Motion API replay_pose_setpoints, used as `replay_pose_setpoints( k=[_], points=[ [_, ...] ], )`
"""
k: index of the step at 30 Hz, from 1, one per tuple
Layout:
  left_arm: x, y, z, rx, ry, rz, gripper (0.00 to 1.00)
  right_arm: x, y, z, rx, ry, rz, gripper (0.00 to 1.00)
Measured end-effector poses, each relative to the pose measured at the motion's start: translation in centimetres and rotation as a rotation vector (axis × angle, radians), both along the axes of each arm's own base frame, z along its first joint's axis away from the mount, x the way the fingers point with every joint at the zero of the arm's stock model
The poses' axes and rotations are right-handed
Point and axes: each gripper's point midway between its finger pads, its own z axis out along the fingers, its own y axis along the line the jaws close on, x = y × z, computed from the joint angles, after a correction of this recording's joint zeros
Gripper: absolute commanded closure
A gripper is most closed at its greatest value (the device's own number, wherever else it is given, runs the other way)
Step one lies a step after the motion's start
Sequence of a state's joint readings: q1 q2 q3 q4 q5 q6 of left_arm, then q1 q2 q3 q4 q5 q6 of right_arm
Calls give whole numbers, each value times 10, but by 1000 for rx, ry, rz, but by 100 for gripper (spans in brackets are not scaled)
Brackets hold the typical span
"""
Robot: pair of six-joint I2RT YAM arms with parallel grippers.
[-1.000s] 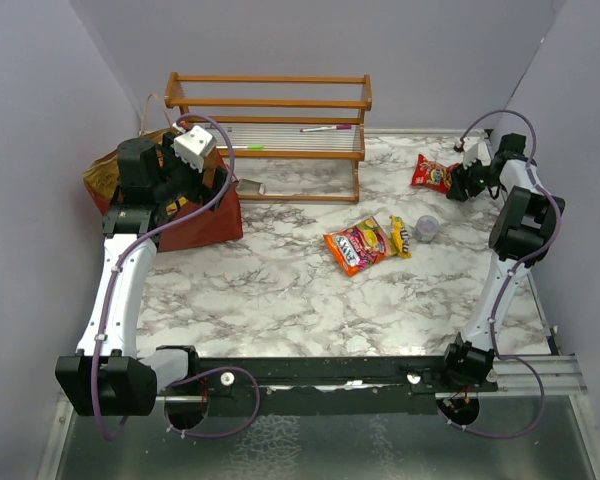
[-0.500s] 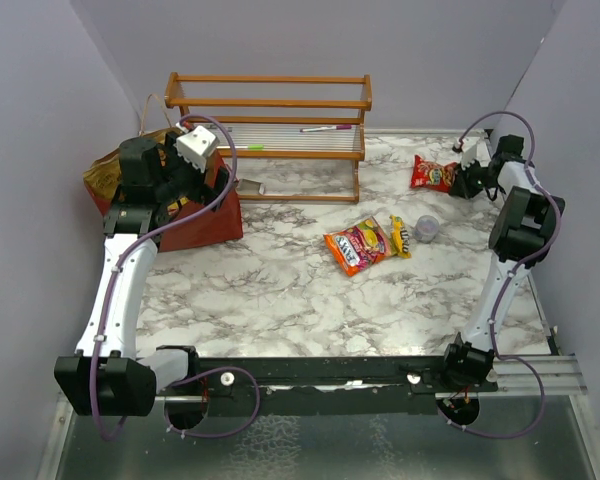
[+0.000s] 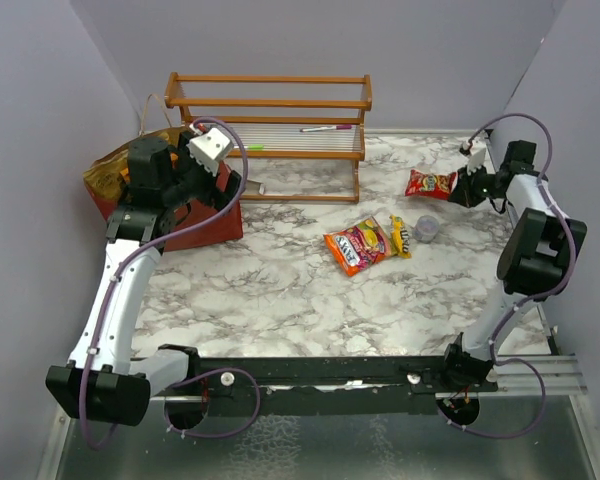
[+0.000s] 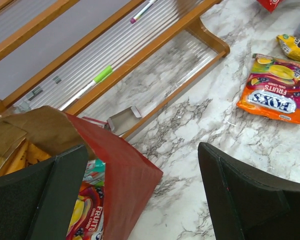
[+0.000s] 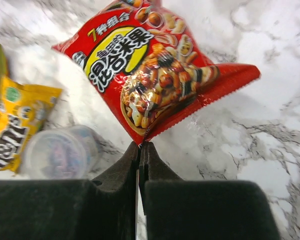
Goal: Place the snacks into the paper bag
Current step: Pick up the snack from the center of the board.
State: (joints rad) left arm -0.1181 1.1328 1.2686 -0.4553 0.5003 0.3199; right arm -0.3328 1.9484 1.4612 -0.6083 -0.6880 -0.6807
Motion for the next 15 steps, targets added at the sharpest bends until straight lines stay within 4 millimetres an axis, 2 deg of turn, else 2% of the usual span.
replay_pose_setpoints(
  k=[7,11,15],
  points=[
    [-11,-27,-3,8,11,-72,8,-19,16,61,30,-115,-19,99],
    [-24,-54,-4,13,15,-152,9,-35,29,75,50,-134,-4,99],
    [-42,-88,-4,17,23,-259,9,-58,53,92,63,-148,42,99]
  ],
)
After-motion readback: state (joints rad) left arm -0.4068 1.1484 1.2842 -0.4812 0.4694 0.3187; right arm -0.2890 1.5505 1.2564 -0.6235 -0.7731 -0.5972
